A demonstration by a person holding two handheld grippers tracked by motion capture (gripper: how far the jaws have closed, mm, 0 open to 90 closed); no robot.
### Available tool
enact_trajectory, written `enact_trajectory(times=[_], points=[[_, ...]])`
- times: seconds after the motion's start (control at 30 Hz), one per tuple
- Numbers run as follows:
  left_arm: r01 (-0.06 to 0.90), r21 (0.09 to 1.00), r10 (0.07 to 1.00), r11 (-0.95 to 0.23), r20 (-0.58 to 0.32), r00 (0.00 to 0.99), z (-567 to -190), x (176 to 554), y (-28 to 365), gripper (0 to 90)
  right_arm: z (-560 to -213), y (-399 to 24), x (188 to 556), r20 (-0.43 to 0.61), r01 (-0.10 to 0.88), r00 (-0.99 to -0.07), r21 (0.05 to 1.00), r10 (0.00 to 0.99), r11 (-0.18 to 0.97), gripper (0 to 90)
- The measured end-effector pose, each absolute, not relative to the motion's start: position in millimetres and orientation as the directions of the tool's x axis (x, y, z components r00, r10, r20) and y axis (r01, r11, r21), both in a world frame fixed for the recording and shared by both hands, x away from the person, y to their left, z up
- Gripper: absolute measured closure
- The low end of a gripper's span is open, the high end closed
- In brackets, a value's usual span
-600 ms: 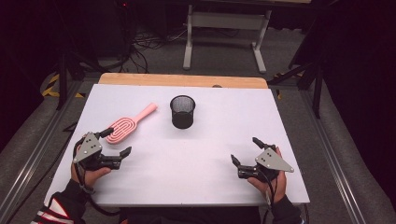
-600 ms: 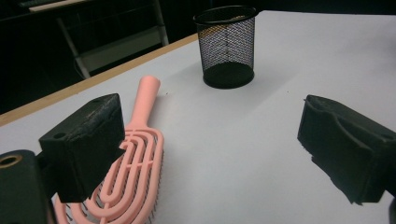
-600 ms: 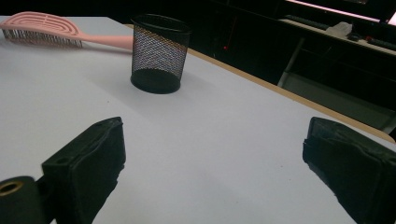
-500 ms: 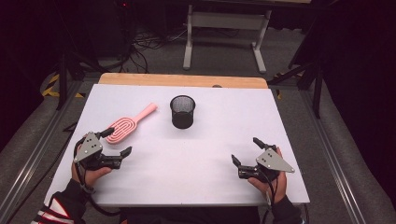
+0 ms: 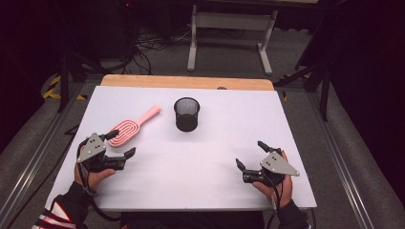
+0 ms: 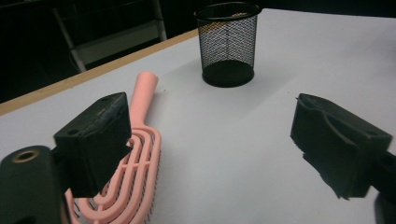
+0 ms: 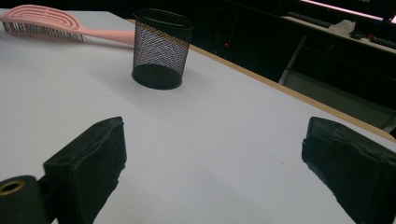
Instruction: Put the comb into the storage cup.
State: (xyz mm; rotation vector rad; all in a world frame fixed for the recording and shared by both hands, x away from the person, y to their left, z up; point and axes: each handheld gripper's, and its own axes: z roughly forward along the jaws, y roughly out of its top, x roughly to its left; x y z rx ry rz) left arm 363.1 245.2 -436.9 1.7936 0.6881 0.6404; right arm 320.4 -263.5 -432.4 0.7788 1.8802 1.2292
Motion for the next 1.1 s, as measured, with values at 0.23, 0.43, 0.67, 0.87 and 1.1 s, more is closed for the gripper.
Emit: enact_trajectory(times=[0.23, 0.43, 0.67, 0.87, 1.1], points=[[0.177, 0.959, 0.758, -0.220, 0.054, 0.650, -427, 373, 248, 46.2, -434, -263, 323, -0.257, 0.097, -0.543, 0.927, 0.799, 0.363, 7.1], [0.224, 0.948, 0.777, -0.226, 0.036, 0.629, -415, 393, 246, 73.6, -436, -262, 324, -0.255, 0.107, -0.551, 0.923, 0.795, 0.370, 7.4], [0.356, 0.913, 0.803, -0.200, -0.056, 0.593, -398, 440, 239, 90.0, -439, -261, 327, -0.253, 0.126, -0.556, 0.916, 0.792, 0.381, 7.5], [0.463, 0.846, 0.818, -0.265, -0.057, 0.573, -392, 476, 221, 90.0, -442, -263, 329, -0.249, 0.144, -0.557, 0.911, 0.792, 0.387, 7.5], [0.555, 0.766, 0.838, -0.325, -0.039, 0.544, -398, 509, 202, 90.0, -442, -264, 330, -0.249, 0.149, -0.558, 0.908, 0.792, 0.391, 7.5]])
